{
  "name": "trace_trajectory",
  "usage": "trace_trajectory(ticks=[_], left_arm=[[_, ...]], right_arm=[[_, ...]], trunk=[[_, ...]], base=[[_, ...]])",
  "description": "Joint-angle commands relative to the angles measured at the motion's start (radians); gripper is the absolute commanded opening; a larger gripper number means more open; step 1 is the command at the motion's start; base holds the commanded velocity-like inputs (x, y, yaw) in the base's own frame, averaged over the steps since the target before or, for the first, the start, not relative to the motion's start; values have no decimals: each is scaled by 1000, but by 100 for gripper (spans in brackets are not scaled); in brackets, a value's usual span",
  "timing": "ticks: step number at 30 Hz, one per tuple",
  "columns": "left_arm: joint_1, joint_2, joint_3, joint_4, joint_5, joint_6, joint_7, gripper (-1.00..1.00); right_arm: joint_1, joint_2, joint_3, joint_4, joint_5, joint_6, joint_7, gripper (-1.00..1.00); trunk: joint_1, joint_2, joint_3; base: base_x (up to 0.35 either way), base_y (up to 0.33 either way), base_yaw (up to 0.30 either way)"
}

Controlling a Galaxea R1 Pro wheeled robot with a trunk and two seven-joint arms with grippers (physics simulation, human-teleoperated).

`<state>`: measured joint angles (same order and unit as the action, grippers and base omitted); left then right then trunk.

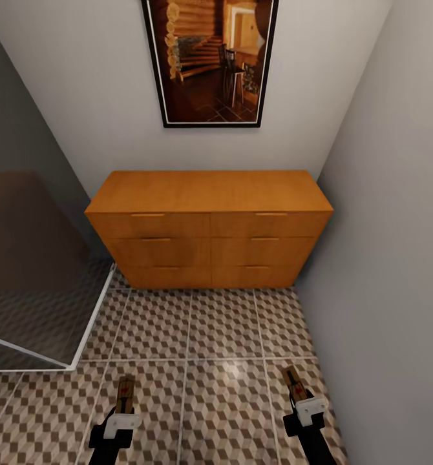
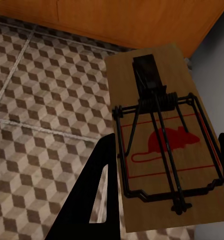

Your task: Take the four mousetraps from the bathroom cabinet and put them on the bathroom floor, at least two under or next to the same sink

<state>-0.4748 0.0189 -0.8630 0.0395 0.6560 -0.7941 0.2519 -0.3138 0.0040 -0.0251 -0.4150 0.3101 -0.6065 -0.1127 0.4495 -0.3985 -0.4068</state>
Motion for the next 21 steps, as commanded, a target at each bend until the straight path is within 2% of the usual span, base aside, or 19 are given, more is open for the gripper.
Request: trace_trajectory(ticks=[1, 21], left_arm=[[-1, -1, -8, 2, -2, -2, 9, -100], [-1, -1, -10, 2, -2, -2, 9, -100]], right_arm=[[-1, 0, -3, 1, 10, -3, -4, -100], [-1, 1, -3, 1, 10, -3, -4, -100]], trunk=[[1, -2, 0], [1, -2, 27]], base=[[0, 0, 0], [0, 0, 0]])
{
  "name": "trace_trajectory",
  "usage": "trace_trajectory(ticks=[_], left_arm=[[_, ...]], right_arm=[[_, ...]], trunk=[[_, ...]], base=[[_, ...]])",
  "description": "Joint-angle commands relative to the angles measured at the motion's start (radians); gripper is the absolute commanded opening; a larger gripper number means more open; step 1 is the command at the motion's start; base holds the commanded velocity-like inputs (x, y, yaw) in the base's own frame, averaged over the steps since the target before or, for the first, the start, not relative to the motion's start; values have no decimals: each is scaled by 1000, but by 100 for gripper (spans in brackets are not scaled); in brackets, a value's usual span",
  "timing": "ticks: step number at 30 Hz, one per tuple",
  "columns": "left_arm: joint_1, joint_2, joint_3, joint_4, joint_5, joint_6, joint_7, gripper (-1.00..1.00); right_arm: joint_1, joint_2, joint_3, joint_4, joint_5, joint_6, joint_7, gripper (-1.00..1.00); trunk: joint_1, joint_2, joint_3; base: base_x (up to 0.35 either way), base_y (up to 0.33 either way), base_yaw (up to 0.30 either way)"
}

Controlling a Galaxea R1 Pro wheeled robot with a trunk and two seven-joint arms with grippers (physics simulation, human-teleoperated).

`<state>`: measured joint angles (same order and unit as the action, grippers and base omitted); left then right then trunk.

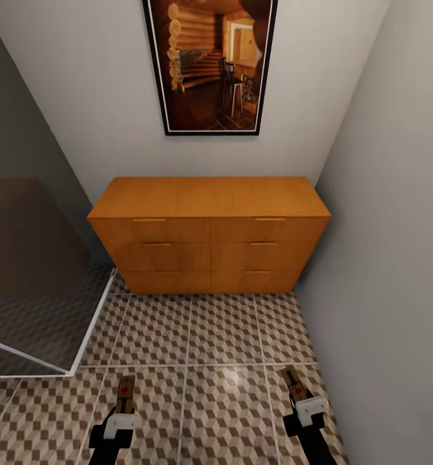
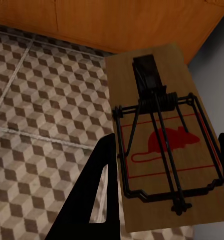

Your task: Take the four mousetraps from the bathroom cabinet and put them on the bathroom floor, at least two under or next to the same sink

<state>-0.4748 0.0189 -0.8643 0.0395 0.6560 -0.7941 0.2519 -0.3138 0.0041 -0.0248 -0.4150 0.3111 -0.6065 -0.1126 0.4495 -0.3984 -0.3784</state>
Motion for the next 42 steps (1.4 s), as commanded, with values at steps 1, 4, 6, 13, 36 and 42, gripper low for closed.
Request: trace_trajectory(ticks=[1, 4, 6, 13, 36, 42], left_arm=[[-1, -1, -8, 2, -2, -2, 9, -100], [-1, -2, -9, 2, -2, -2, 9, -100], [-1, -2, -9, 2, -2, -2, 9, -100], [-1, -2, -9, 2, -2, -2, 9, -100], [-1, -2, -9, 2, -3, -2, 9, -100], [-1, -2, -9, 2, -3, -2, 9, -100]], right_arm=[[0, 0, -3, 1, 10, -2, -4, -100], [0, 0, -3, 1, 9, -2, -4, -100], [1, 0, -3, 1, 9, -2, -4, -100], [1, 0, -3, 1, 10, -2, -4, -100], [1, 0, -3, 1, 10, -2, -4, -100], [1, 0, -3, 1, 10, -2, -4, -100]], trunk=[[1, -2, 0], [1, -2, 4], [1, -2, 7], [1, -2, 16], [1, -2, 44], [1, -2, 51]], base=[[0, 0, 0], [0, 0, 0], [0, 0, 0], [0, 0, 0], [0, 0, 0], [0, 0, 0]])
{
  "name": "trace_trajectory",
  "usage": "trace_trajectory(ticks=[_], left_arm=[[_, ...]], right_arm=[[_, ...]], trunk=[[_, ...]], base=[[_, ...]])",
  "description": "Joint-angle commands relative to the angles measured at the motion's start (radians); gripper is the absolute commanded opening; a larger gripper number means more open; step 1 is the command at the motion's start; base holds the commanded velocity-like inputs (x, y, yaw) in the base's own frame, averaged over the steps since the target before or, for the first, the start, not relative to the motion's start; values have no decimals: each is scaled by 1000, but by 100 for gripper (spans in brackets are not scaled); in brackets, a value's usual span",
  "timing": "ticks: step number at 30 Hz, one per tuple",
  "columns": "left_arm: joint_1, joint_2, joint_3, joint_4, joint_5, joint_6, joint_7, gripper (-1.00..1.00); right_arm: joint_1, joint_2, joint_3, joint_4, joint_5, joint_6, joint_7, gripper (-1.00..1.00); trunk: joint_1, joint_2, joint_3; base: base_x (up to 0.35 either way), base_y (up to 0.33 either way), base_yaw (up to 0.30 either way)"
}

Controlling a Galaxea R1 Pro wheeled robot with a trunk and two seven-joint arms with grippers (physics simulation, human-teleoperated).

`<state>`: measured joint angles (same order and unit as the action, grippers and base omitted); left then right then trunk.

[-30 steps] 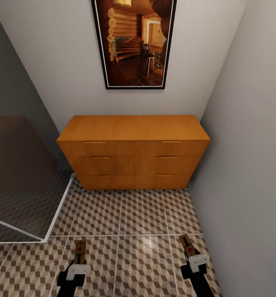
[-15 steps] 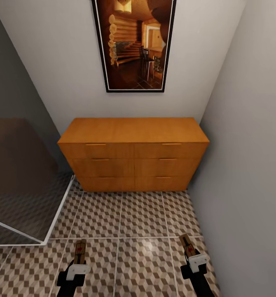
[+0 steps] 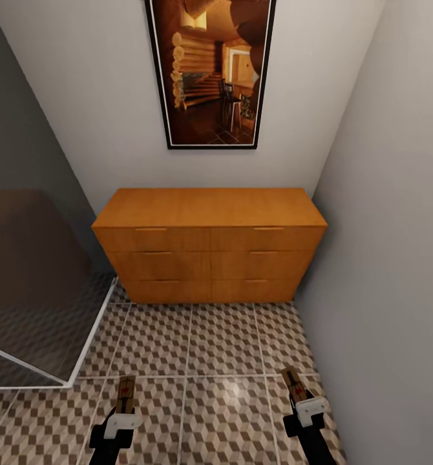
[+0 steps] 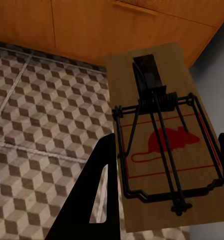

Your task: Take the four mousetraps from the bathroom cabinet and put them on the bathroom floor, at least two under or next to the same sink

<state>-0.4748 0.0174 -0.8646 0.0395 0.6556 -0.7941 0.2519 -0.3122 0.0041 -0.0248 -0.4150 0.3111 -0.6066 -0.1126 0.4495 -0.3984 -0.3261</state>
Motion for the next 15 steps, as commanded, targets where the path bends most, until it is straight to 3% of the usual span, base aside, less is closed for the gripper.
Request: trace_trajectory(ticks=[1, 15], left_arm=[[-1, -1, -8, 2, -2, -2, 9, -100], [-1, -1, -8, 2, -2, -2, 9, -100]], right_arm=[[-1, 0, -3, 1, 9, -2, -4, -100], [-1, 0, -3, 1, 9, -2, -4, -100]], trunk=[[1, -2, 0], [1, -2, 16]], base=[[0, 0, 0], [0, 0, 0]])
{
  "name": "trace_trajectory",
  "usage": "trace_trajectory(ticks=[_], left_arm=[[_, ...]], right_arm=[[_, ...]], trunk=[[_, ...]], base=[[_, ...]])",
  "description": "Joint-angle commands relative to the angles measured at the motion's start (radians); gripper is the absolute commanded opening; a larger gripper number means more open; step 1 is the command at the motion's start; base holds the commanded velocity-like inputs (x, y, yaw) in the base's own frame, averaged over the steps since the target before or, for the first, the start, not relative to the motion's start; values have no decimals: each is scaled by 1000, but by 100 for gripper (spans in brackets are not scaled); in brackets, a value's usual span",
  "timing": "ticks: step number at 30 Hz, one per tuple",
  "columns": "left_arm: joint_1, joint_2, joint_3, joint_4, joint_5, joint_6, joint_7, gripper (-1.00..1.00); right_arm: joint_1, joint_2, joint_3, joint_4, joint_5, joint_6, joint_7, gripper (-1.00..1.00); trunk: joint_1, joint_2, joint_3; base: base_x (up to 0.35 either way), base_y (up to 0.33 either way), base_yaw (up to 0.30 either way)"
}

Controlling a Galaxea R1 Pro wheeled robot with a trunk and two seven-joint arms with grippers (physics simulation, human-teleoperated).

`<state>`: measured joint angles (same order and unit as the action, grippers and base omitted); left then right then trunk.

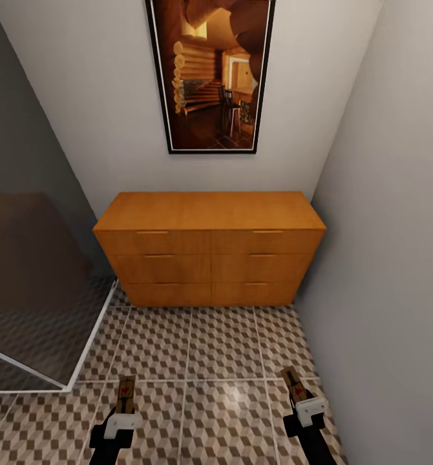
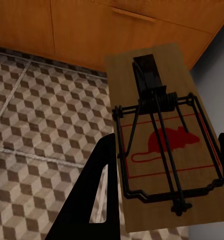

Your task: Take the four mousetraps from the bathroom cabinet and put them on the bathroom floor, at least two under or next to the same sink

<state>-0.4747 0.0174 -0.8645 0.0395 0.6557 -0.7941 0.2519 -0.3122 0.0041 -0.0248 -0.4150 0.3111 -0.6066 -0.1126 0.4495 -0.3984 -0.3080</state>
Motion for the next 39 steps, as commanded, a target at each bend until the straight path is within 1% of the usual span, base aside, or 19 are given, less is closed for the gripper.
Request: trace_trajectory(ticks=[1, 10, 17, 39], left_arm=[[-1, -1, -8, 2, -2, -2, 9, -100], [-1, -1, -8, 2, -3, -2, 9, -100], [-1, -3, -8, 2, -4, -1, 9, -100], [1, -5, -8, 2, -4, 0, 9, -100]], right_arm=[[0, 0, -3, 1, 9, -2, -4, -100], [2, 0, -2, 0, 9, -6, -4, -100], [5, -1, -2, 0, 9, -41, -5, -100], [5, -1, -3, 1, 9, -44, -6, -100]], trunk=[[1, -2, 0], [1, -2, 10], [1, -2, 11], [1, -2, 11]], base=[[0, 0, 0], [0, 0, 0], [0, 0, 17], [0, 0, 249]])
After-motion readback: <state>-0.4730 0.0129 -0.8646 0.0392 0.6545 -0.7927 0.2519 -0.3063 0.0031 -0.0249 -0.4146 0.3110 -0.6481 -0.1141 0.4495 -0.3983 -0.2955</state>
